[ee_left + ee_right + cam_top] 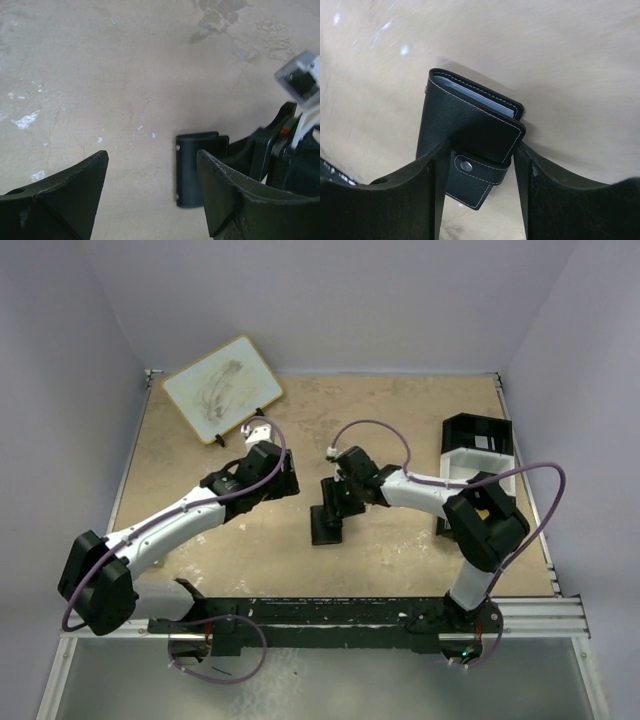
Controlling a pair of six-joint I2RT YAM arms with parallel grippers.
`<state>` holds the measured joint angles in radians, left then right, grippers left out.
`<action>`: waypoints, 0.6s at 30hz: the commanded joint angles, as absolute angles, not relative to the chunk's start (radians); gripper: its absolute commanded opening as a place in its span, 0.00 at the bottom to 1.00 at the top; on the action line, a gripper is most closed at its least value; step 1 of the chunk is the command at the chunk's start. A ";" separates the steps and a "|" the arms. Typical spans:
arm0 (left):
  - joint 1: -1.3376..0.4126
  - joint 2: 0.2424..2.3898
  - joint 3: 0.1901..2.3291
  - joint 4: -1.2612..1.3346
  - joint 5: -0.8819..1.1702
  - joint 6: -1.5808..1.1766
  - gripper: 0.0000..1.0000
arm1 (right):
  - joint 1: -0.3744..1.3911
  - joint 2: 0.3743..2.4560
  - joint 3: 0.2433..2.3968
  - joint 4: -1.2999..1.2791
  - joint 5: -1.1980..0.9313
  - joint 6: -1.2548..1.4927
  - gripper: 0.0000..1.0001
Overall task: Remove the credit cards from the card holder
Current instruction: Move the card holder to the center of the board.
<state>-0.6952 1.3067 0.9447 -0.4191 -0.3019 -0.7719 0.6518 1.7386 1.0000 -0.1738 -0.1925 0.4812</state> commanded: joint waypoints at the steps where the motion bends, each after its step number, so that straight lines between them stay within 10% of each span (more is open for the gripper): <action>1: -0.698 1.254 0.912 -0.454 -0.424 -0.831 0.69 | 0.783 1.727 1.032 -0.206 -0.181 0.460 0.56; 11: -0.698 1.208 0.811 -0.380 -0.329 -0.894 0.68 | 0.724 1.468 1.179 -0.508 0.364 0.639 0.98; 18: -0.697 1.188 0.816 -0.377 -0.302 -0.891 0.68 | 0.295 1.297 1.190 -0.584 0.510 0.743 1.00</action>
